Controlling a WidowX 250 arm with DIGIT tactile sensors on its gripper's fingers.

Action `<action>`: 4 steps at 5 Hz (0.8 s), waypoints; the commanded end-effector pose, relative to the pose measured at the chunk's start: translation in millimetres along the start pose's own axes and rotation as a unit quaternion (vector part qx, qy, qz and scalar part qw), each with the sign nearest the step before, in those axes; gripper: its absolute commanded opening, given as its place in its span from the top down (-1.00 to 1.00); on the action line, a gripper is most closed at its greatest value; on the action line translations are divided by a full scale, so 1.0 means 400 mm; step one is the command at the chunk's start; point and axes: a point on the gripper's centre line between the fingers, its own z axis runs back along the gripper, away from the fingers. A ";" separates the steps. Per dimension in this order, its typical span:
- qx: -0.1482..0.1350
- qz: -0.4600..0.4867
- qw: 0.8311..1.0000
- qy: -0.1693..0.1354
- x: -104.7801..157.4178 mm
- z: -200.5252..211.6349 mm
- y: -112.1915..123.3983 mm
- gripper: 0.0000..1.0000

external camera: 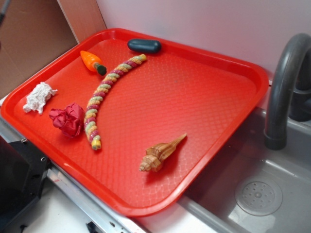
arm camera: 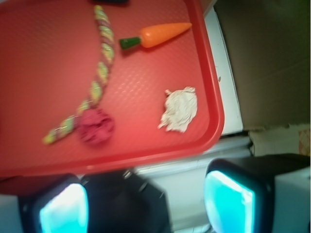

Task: Grab the white paper.

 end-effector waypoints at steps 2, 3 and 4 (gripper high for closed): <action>0.021 0.011 0.999 -0.022 0.073 -0.143 0.089 -1.00; 0.009 0.000 1.000 -0.020 0.099 -0.193 0.090 -1.00; -0.007 -0.018 1.000 -0.007 0.109 -0.232 0.082 -1.00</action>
